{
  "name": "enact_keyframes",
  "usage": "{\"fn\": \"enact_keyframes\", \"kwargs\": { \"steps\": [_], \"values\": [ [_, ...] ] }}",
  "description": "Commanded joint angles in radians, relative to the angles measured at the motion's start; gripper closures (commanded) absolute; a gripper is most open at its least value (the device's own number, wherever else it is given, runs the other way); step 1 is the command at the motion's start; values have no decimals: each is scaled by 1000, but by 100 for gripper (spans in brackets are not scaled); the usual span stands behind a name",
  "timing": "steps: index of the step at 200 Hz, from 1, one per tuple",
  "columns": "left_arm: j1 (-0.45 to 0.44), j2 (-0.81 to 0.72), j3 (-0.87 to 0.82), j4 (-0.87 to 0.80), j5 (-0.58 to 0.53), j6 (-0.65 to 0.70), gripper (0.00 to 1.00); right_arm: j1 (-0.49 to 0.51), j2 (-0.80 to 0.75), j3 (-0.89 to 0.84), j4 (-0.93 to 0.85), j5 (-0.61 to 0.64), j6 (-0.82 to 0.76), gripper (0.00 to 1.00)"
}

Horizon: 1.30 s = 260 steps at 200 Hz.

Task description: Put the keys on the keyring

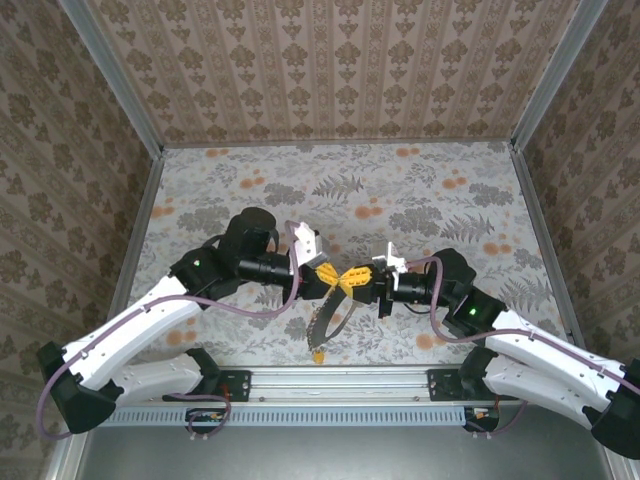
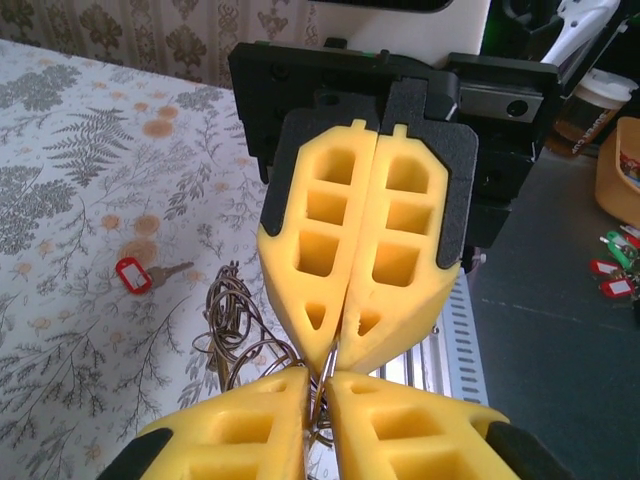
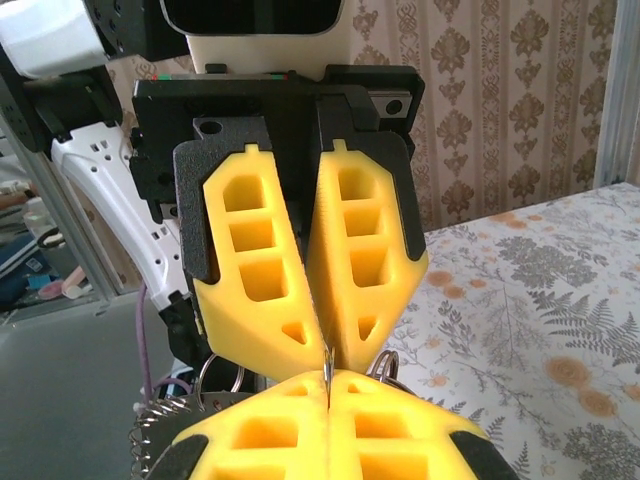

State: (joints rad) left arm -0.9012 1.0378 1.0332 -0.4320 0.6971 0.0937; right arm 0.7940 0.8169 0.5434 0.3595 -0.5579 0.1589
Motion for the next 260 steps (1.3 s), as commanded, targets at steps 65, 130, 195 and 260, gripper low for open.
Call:
{"fn": "enact_keyframes", "kwargs": {
  "steps": [65, 130, 195, 260],
  "values": [
    [-8, -28, -41, 118, 115, -59, 100, -17, -27, -5, 237, -24, 74, 100],
    [-4, -30, 76, -117, 14, 99, 100, -22, -70, 79, -121, 46, -57, 63],
    [-89, 100, 237, -427, -285, 275, 100, 8, -156, 146, -506, 196, -182, 43],
    [-133, 162, 313, -491, -392, 329, 100, 104, -97, 127, -513, 279, -268, 48]
  ]
}}
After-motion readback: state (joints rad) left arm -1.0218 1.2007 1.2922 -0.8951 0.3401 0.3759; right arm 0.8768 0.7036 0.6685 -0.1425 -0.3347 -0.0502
